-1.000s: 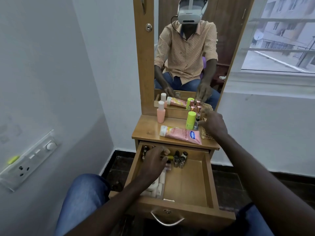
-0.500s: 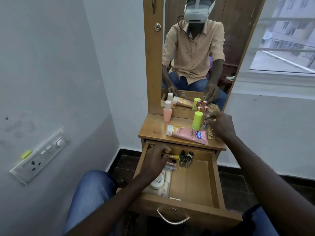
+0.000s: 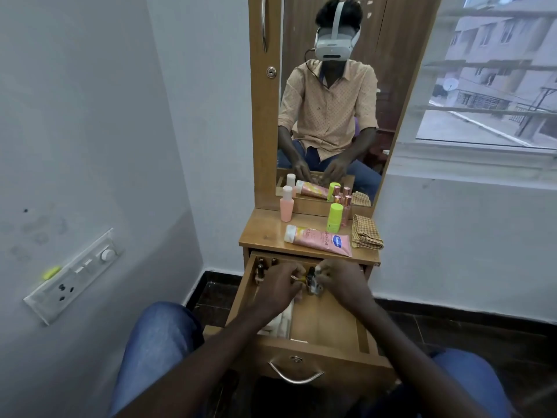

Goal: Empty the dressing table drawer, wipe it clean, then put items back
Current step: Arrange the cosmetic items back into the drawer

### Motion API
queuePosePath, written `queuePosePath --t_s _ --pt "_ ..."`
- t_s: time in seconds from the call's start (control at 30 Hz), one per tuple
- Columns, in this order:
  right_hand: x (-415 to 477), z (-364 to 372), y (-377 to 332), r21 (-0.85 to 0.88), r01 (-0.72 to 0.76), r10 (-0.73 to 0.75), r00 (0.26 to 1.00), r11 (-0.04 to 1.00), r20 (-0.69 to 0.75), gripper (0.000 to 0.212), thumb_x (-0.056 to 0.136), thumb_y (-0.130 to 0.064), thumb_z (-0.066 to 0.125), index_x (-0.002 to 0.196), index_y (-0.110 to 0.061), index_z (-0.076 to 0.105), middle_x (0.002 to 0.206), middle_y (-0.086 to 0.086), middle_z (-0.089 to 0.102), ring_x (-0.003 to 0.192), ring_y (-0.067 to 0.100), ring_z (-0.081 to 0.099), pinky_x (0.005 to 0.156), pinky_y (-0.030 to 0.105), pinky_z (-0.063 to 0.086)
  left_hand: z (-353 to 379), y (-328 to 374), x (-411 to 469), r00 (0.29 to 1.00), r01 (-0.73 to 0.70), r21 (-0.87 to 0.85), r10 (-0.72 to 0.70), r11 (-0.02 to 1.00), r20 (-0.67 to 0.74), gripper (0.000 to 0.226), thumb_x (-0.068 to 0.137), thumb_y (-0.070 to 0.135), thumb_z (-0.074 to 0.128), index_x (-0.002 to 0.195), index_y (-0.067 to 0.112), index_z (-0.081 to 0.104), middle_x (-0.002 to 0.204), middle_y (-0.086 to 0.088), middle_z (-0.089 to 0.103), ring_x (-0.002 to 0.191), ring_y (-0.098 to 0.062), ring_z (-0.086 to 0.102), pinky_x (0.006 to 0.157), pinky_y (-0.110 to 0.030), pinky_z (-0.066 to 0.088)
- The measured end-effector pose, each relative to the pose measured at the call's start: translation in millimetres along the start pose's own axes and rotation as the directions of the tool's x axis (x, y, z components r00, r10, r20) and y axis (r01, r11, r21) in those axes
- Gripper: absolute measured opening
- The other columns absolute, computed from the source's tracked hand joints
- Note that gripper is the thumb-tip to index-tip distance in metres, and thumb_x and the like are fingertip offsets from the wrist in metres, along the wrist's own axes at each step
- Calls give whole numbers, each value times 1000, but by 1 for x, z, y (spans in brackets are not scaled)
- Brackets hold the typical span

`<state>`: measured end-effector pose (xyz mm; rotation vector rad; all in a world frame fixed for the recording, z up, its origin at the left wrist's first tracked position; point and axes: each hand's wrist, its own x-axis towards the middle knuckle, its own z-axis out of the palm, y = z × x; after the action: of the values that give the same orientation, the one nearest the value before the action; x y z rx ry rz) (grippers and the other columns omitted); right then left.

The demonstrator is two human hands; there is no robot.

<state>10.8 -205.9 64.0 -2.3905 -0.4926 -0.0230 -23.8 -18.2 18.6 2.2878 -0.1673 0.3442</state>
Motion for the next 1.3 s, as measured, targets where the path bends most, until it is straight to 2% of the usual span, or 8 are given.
queuePosePath --t_s 0.07,0.17,0.27,0.73,0.9,1.1,1.23,1.3 --pt "-4 12 5 -32 -11 11 1000 999 25 9 95 -22 72 102 -28 71 88 -12 69 78 0 65 70 20 53 7 -3 1 1000 5 33 -6 999 21 20 88 9 74 105 21 71 96 8 71 85 -2 68 75 -27 59" --pt "-5 26 16 -48 15 -15 1000 999 -3 9 95 -19 73 102 -25 72 91 -8 72 81 3 68 77 31 61 16 -9 3 999 18 77 -21 997 43 22 87 6 74 104 19 72 97 7 72 88 -1 67 78 -28 59" --pt "-3 36 25 -69 52 -53 999 996 -14 10 94 -17 73 102 -23 73 91 -7 72 81 4 68 76 34 61 26 -13 6 998 20 95 -25 995 51 22 85 5 74 101 20 72 95 8 72 87 0 66 77 -30 59" --pt "-2 52 37 -50 107 -110 991 993 -71 13 95 -14 72 103 -24 69 98 -8 68 84 1 64 72 18 54 41 -11 17 997 62 149 -69 987 43 15 88 11 75 98 23 73 98 3 74 91 -10 70 77 -34 60" --pt "-5 50 37 -51 110 -116 986 993 -123 17 94 -13 72 108 -23 69 100 -8 67 85 1 63 72 16 52 39 -9 17 997 50 145 -59 988 57 16 87 9 73 94 24 72 93 8 73 85 -3 68 75 -36 61" --pt "0 25 31 -38 134 -139 959 990 -249 15 95 -14 70 108 -22 70 102 -10 67 84 -3 60 70 11 48 16 10 22 989 -20 95 34 995 -147 14 94 14 70 95 28 68 90 16 67 84 2 65 71 -20 57" --pt "29 -20 23 -22 176 -170 898 984 -406 17 95 -11 70 111 -14 74 107 0 73 91 11 67 75 27 59 -4 42 60 953 -102 127 134 987 -273 3 96 23 69 98 23 71 95 10 70 86 0 63 75 -17 53" --pt "53 -45 22 -9 150 -137 876 989 -462 15 95 -12 71 110 -13 75 105 1 74 88 11 68 69 30 60 -10 58 91 946 -88 140 127 986 -297 5 96 26 70 97 22 72 94 10 71 85 -1 63 73 -18 54"
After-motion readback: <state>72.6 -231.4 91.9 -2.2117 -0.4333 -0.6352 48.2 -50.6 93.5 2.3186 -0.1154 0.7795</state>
